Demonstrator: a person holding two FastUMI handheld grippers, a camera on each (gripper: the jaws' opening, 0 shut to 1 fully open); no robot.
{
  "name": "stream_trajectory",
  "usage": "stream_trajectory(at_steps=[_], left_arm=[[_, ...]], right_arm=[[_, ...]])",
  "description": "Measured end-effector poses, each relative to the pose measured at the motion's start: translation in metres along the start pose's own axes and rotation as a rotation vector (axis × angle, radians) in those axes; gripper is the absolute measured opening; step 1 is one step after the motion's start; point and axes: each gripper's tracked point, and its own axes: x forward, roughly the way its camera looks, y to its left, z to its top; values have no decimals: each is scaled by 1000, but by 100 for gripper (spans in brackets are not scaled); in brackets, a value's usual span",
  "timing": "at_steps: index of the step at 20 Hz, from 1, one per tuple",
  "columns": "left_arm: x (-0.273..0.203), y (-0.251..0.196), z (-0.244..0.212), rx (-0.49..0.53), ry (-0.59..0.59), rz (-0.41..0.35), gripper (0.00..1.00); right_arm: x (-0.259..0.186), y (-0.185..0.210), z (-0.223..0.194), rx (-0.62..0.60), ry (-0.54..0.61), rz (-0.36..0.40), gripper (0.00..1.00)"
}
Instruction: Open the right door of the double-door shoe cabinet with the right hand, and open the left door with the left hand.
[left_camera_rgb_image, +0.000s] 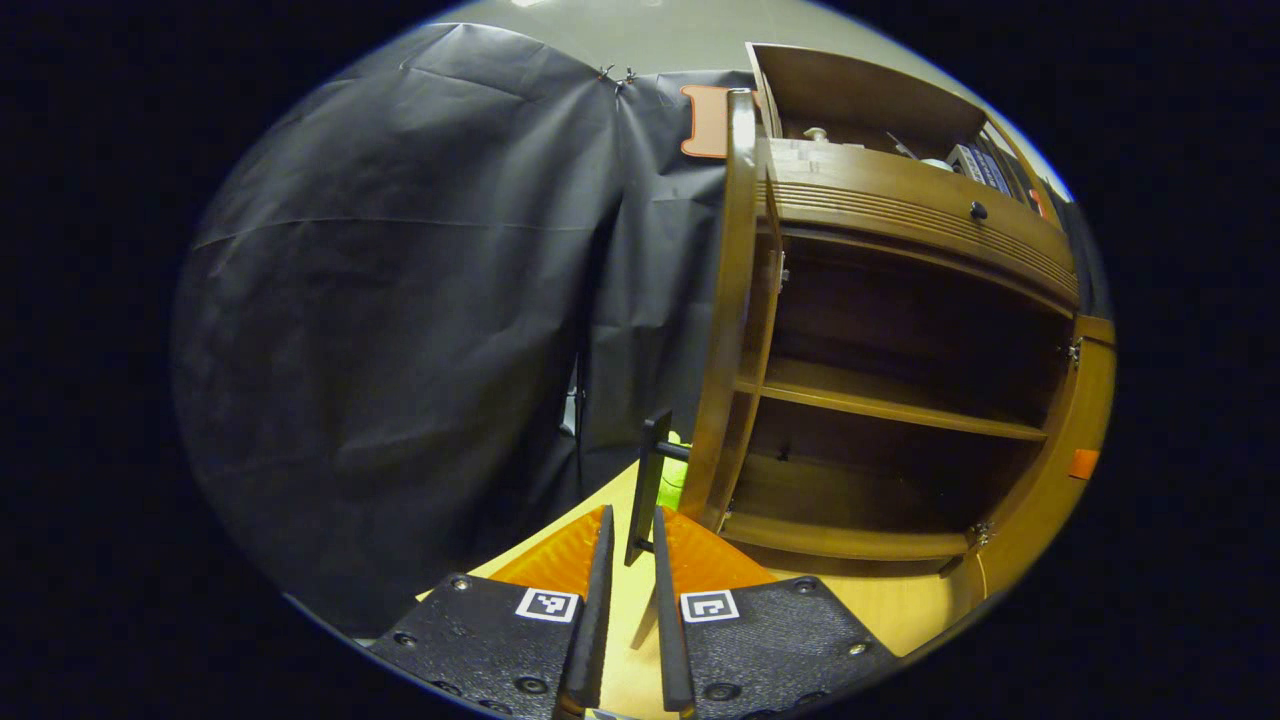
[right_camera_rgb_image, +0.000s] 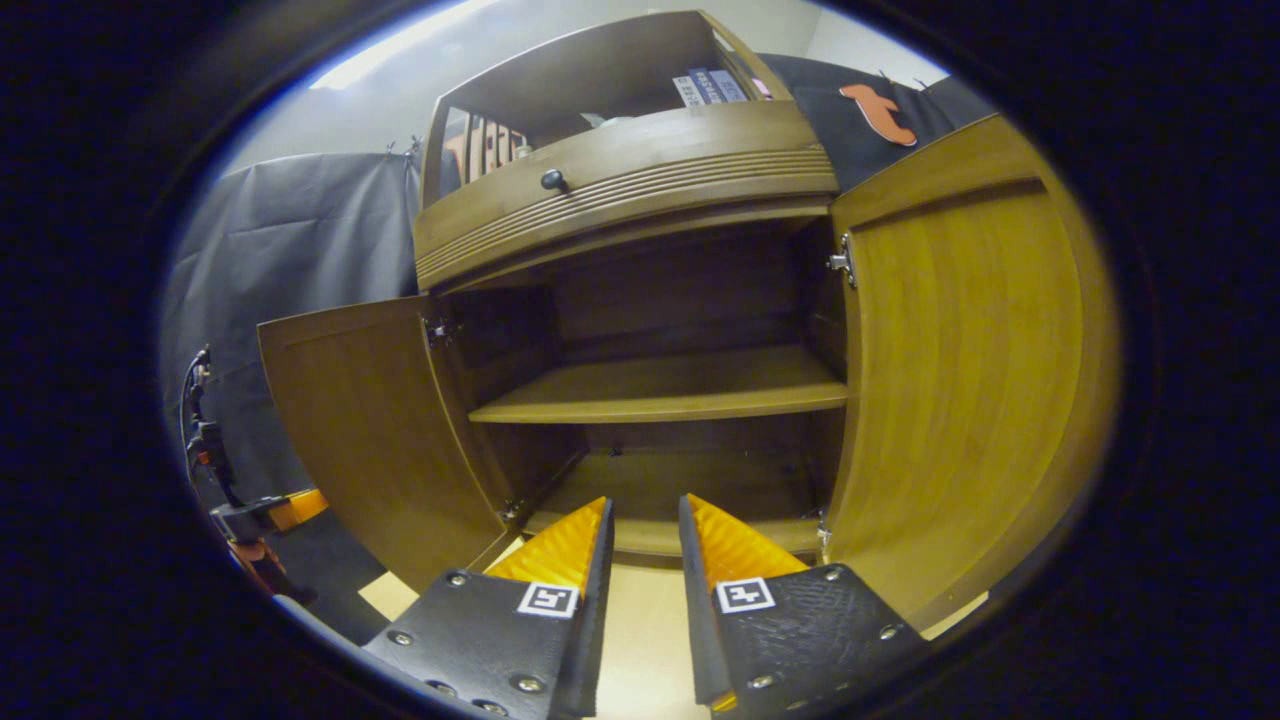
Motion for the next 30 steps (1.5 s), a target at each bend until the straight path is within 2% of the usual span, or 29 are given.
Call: stream_trajectory(at_steps=[3,4,5,8,9,10,13,14,15,16,17,18,19,20,21,23,24,25,26,27,30], left_arm=[[-1,-12,0,-37,-1,-32,24],[-2,-13,-1,-30,-5,-35,15],[-2,-15,1,-22,-11,-41,24],[-2,-27,6,3,-24,-85,23],[-2,-32,10,6,-30,-102,15],[-1,-36,13,7,-35,-122,23],[-2,-55,21,1,-54,-187,23],[-3,-65,25,0,-64,-213,24],[-5,-75,28,0,-71,-238,24],[-6,-92,35,1,-78,-266,15],[-9,-107,42,1,-85,-295,15],[-11,-119,47,3,-92,-327,16],[-14,-134,51,4,-95,-364,15],[-18,-150,58,4,-103,-404,23],[-23,-167,68,3,-116,-443,14],[-34,-197,88,8,-146,-507,16],[-37,-210,98,19,-163,-527,31],[-44,-222,109,31,-181,-550,23],[-51,-234,119,39,-199,-574,23],[-59,-244,129,43,-218,-601,23],[-78,-266,152,44,-256,-650,23]], right_arm=[[0,2,-2,-3,3,5,36],[0,1,-2,-4,4,5,36],[-1,1,-2,-4,3,3,36],[-5,-2,-1,0,-5,-8,36],[-7,-4,-1,-2,-7,-18,36],[-8,-7,0,-2,-10,-29,36],[-16,-16,1,-4,-20,-63,36],[-20,-19,3,-8,-26,-74,31],[-23,-22,4,-13,-33,-86,31],[-26,-25,7,-17,-39,-97,36],[-29,-26,9,-20,-47,-106,36],[-33,-27,15,-20,-60,-113,41],[-36,-27,22,-20,-75,-119,36],[-39,-27,31,-20,-94,-124,36],[-42,-26,41,-21,-116,-127,36],[-47,-24,66,-16,-162,-137,36],[-49,-23,77,-15,-183,-141,31],[-53,-21,90,-14,-204,-147,36],[-57,-19,101,-15,-222,-146,31],[-61,-14,112,-18,-244,-145,36],[-74,-6,144,-50,-302,-153,36]])
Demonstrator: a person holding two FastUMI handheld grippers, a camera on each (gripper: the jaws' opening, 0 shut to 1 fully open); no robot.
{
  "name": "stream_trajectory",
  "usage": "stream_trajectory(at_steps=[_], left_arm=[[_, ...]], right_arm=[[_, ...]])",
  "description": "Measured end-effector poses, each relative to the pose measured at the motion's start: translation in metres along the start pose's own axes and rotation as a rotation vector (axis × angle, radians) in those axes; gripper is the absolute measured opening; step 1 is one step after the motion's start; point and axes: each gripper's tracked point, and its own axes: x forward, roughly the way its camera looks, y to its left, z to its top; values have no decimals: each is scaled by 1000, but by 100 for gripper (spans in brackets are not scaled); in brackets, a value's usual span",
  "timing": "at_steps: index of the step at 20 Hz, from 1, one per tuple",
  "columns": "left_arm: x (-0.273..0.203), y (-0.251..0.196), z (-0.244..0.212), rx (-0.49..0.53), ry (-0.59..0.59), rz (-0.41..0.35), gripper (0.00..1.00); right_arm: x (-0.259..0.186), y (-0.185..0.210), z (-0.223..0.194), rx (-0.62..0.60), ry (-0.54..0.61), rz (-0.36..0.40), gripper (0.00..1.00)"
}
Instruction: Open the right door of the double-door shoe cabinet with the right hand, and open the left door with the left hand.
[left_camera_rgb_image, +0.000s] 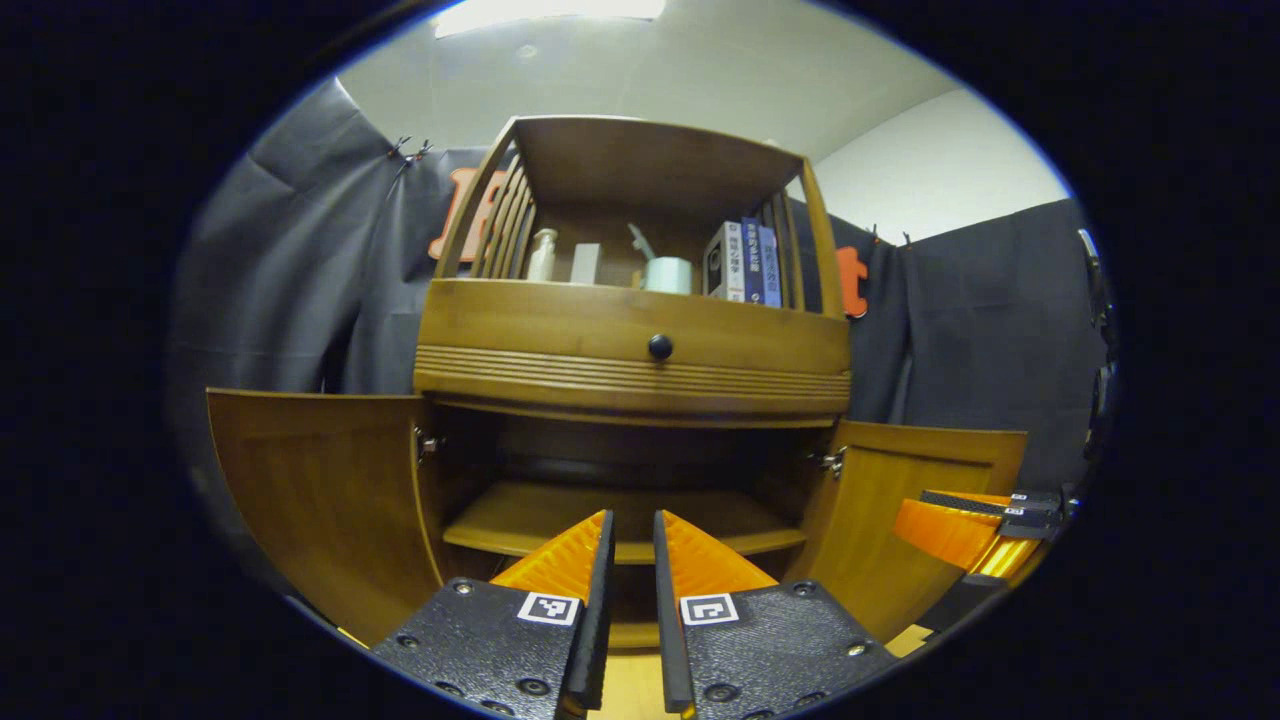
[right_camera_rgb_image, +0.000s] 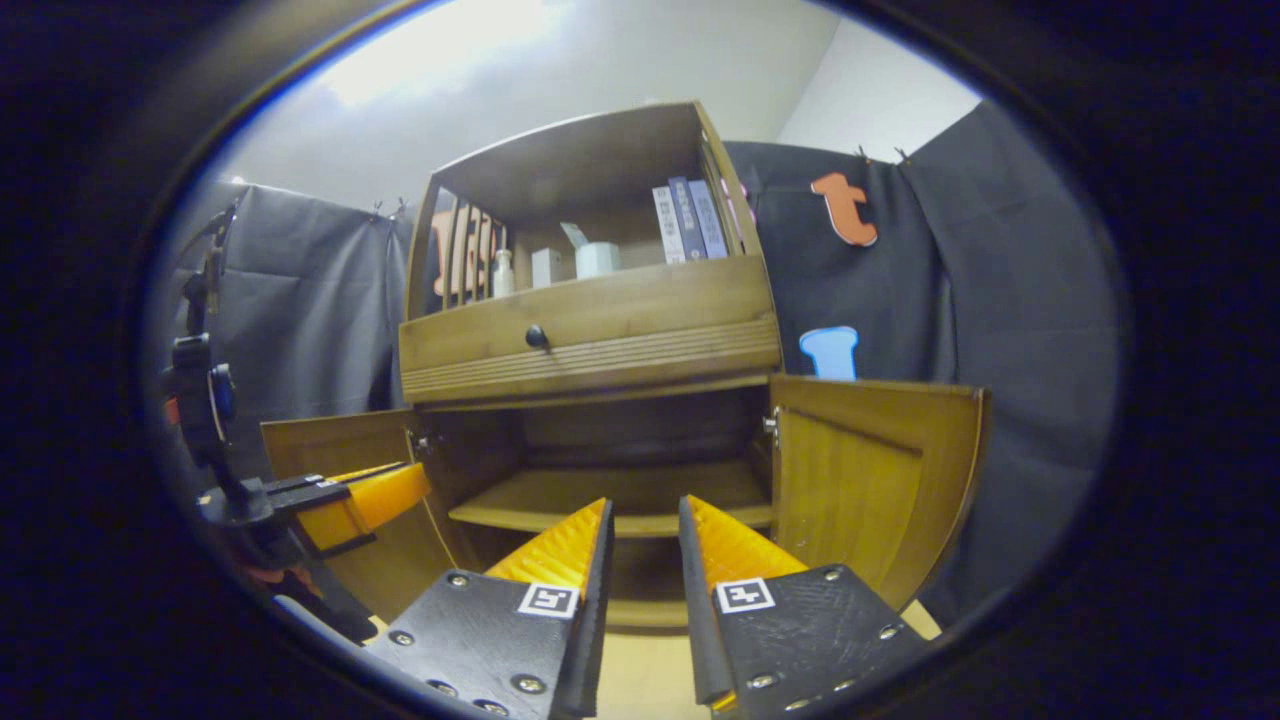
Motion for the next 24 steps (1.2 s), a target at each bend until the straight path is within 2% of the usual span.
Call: stream_trajectory(at_steps=[1,2,5,6,7,8,9,14,17,18,19,21,22,24], left_arm=[[0,-7,5,-11,-2,-14,23],[-1,-14,7,-32,3,-27,23],[-7,-21,21,-113,2,-54,23],[-7,-22,25,-115,-10,-51,23],[-7,-20,27,-101,-17,-40,23],[-7,-19,27,-81,-18,-26,23],[-8,-17,28,-66,-16,-14,23],[-9,-13,28,-50,-21,5,97],[-8,-9,30,-19,-37,19,96],[-6,-6,30,-11,-38,22,92],[-5,-5,30,-10,-38,24,96],[-1,-8,28,-14,-33,13,95],[-1,-10,27,-14,-30,6,92],[0,-14,27,-2,-30,-13,95]], right_arm=[[-2,1,8,-18,-15,-8,36],[-5,4,17,-35,-30,-9,31],[-10,13,36,-72,-60,-10,41],[-10,16,42,-85,-68,-15,31],[-12,16,45,-96,-77,-23,31],[-15,18,49,-103,-85,-27,41],[-11,19,50,-106,-92,-27,40],[-8,21,45,-85,-92,-15,99],[-7,22,44,-74,-92,-15,97],[-6,21,44,-69,-90,-15,99],[-5,21,42,-66,-88,-15,97],[-6,22,42,-68,-89,-14,99],[-7,21,42,-74,-92,-14,99],[-9,20,41,-80,-96,-16,99]])
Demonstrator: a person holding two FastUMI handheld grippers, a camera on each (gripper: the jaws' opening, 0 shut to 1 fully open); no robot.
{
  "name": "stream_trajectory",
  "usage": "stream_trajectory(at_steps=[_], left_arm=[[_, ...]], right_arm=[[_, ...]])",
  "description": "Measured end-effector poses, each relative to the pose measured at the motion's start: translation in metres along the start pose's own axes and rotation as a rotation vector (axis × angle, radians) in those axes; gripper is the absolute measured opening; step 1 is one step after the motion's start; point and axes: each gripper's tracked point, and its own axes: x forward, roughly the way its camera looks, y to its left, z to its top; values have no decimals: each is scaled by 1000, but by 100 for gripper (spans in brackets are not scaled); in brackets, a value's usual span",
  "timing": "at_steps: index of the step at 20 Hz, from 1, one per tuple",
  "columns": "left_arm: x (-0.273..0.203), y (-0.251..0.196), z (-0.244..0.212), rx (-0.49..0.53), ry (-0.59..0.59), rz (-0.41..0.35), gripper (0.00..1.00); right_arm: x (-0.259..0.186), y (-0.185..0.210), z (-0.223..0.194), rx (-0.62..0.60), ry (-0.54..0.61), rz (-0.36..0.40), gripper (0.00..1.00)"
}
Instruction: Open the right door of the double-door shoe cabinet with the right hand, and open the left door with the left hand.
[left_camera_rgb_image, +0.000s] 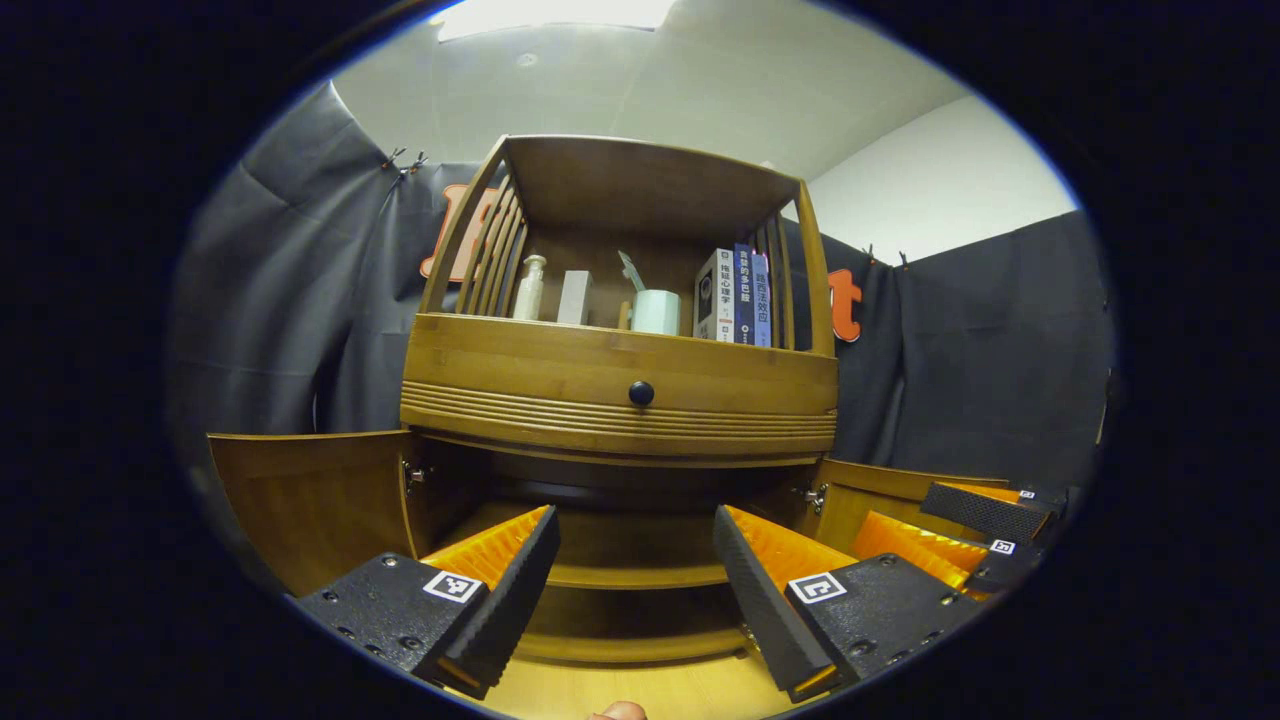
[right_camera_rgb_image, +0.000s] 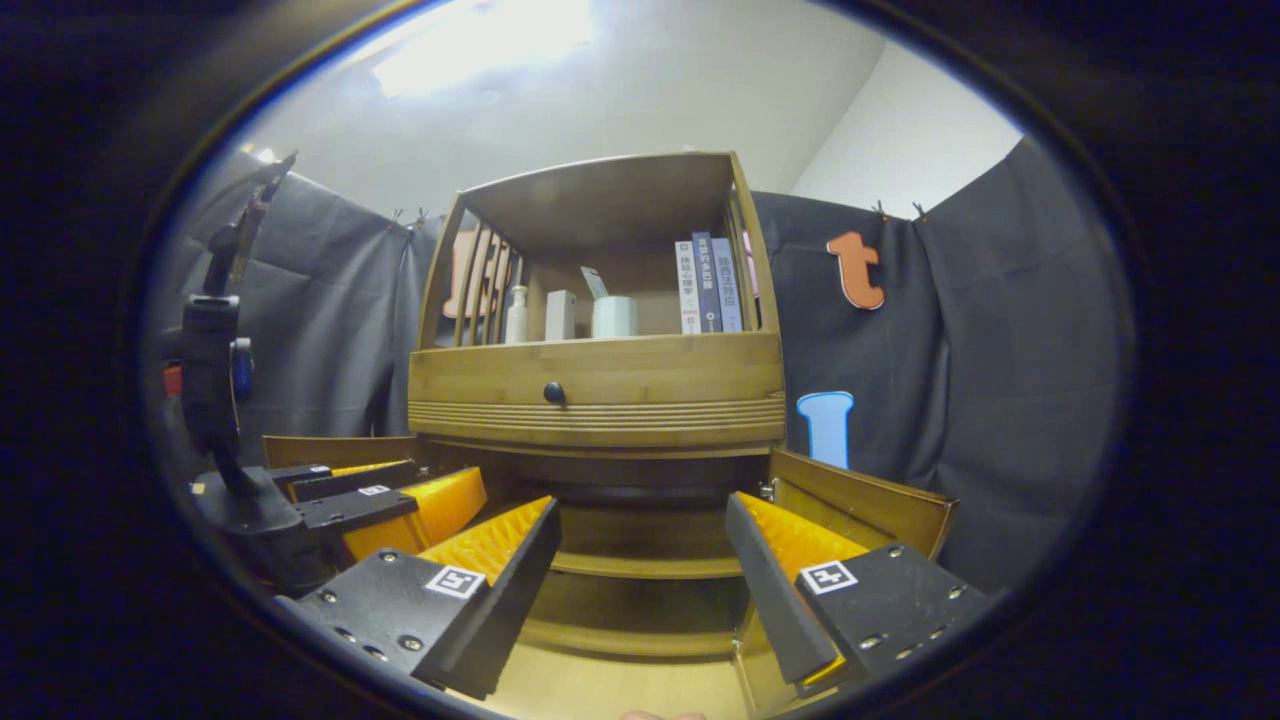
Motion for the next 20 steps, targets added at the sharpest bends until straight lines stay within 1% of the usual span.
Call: stream_trajectory(at_steps=[3,5,6,7,8,9,12,14,15,16,17,18,19,20], left_arm=[[7,-14,3,20,-15,-45,95],[7,-35,6,31,-27,-108,95],[9,-46,7,33,-31,-142,92],[10,-60,6,31,-29,-179,92],[9,-75,4,26,-23,-222,95],[8,-93,1,16,-14,-272,92],[-6,-156,-7,-9,8,-445,93],[-23,-200,-13,-19,21,-563,92],[-35,-223,-15,-24,25,-622,95],[-45,-247,-17,-30,31,-672,95],[-57,-268,-18,-38,40,-710,95],[-69,-288,-19,-51,45,-744,95],[-79,-311,-20,-66,53,-775,95],[-85,-333,-22,-78,59,-796,95]], right_arm=[[-6,-9,2,5,-10,-31,99],[-15,-21,7,7,-24,-71,99],[-21,-30,9,5,-31,-97,97],[-28,-38,12,1,-36,-125,96],[-35,-48,14,-7,-40,-158,99],[-44,-60,17,-17,-46,-197,99],[-83,-99,27,-49,-63,-333,99],[-116,-131,29,-71,-65,-453,99],[-137,-150,30,-79,-63,-515,100],[-157,-169,30,-83,-59,-569,100],[-175,-181,30,-84,-52,-613,93],[-190,-199,29,-84,-46,-652,100],[-202,-218,30,-84,-40,-685,100],[-215,-238,31,-88,-37,-711,93]])
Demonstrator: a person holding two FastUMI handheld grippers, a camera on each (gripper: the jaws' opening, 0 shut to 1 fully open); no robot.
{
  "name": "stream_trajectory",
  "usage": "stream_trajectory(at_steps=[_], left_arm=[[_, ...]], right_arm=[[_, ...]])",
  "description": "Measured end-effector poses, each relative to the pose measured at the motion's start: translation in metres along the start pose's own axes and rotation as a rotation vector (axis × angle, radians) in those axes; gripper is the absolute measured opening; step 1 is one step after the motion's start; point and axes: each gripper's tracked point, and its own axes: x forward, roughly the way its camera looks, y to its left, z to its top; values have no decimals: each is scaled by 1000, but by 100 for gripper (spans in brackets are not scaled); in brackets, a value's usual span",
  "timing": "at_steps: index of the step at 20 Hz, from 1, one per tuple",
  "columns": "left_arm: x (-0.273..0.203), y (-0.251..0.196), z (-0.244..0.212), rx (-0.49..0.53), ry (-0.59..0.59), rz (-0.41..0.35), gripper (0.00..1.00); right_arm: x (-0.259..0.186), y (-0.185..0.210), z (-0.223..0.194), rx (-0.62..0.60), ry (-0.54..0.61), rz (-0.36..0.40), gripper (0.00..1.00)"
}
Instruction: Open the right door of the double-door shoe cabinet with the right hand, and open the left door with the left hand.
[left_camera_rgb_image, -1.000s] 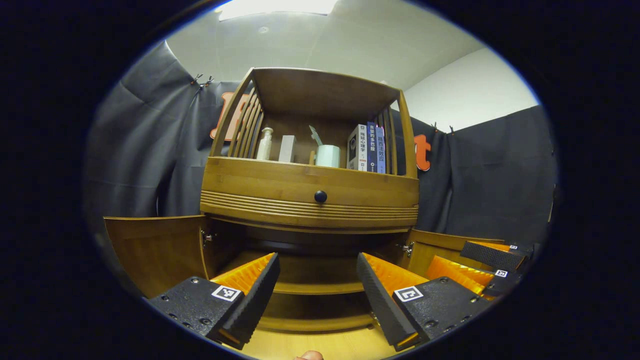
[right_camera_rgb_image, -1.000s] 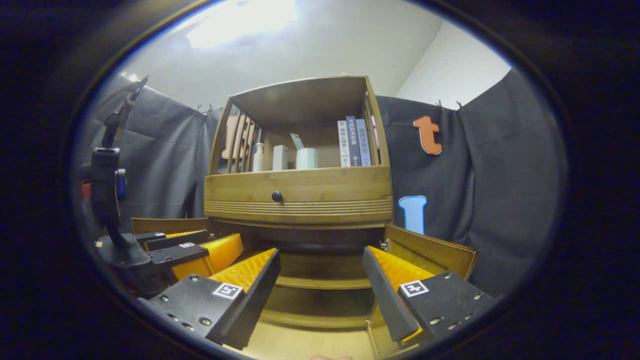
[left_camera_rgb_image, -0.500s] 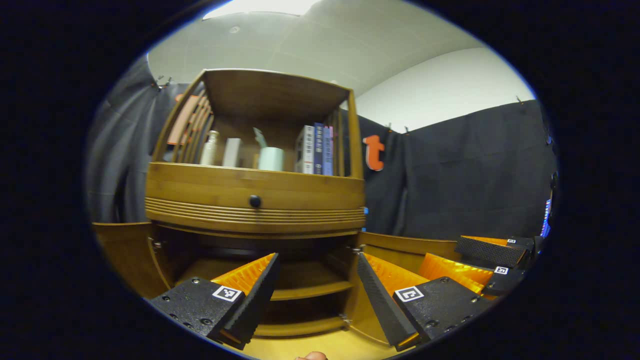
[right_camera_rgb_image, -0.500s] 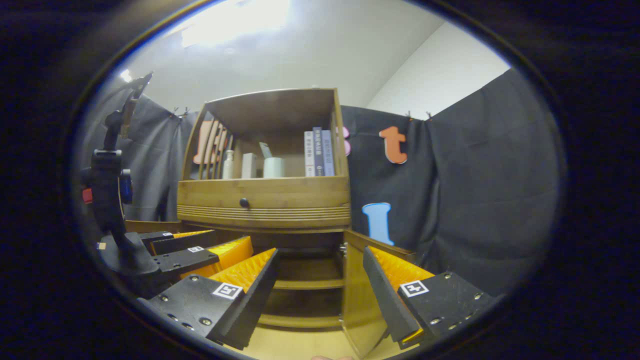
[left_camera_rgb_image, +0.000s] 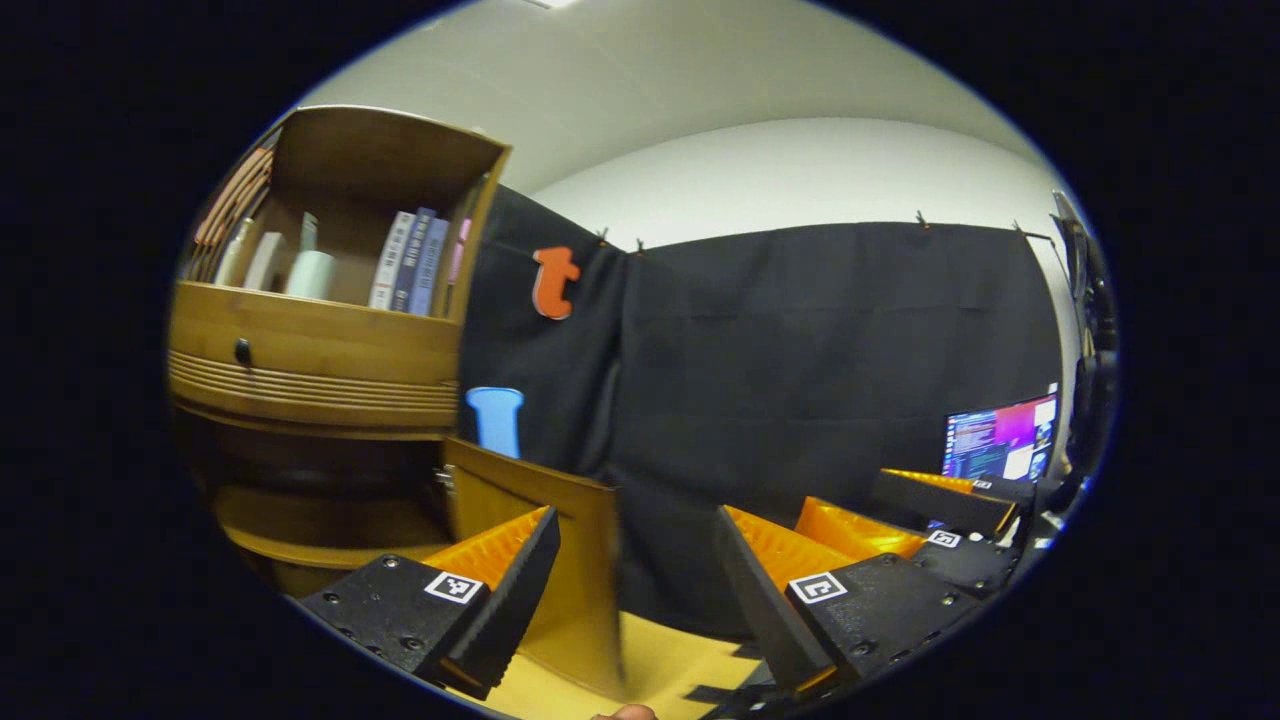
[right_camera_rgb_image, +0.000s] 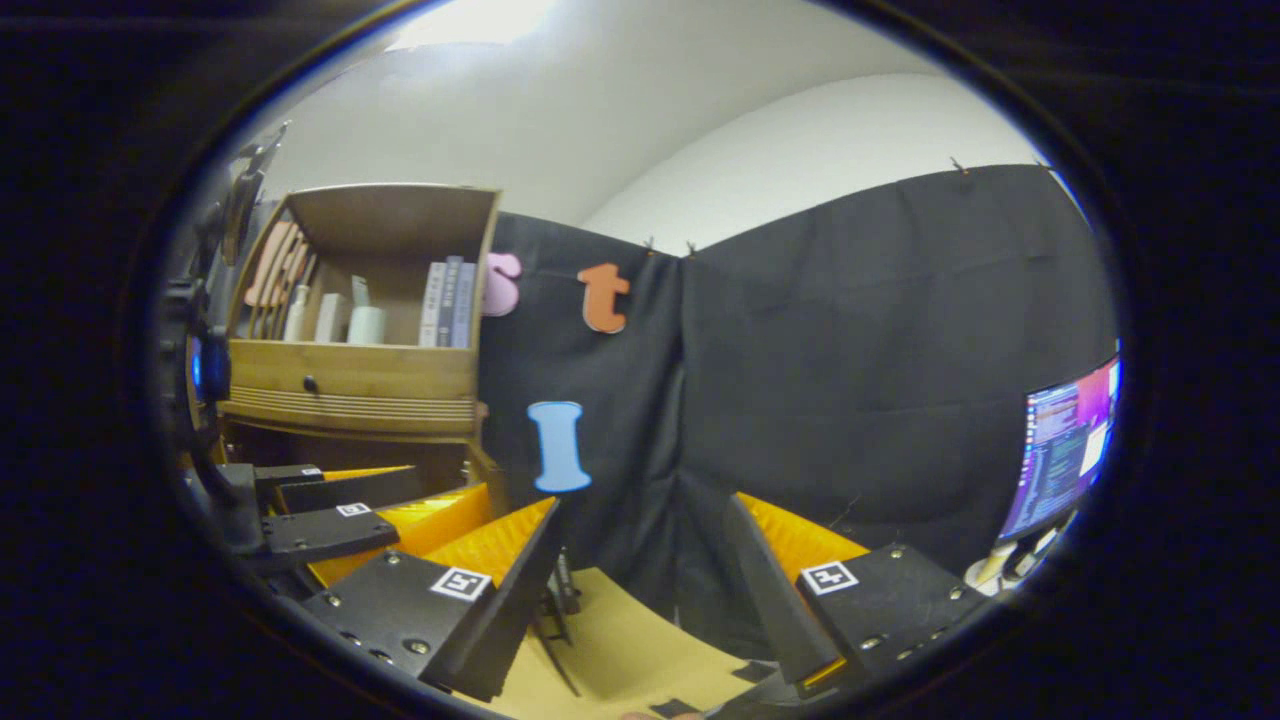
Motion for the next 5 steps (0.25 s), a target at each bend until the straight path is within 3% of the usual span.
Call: stream_trajectory(at_steps=[3,5], left_arm=[[41,-54,-14,-31,-9,-34,95],[79,-69,-30,-44,-22,19,91]], right_arm=[[29,-61,-5,-21,-16,-23,96],[65,-95,-15,-45,-10,5,96]])
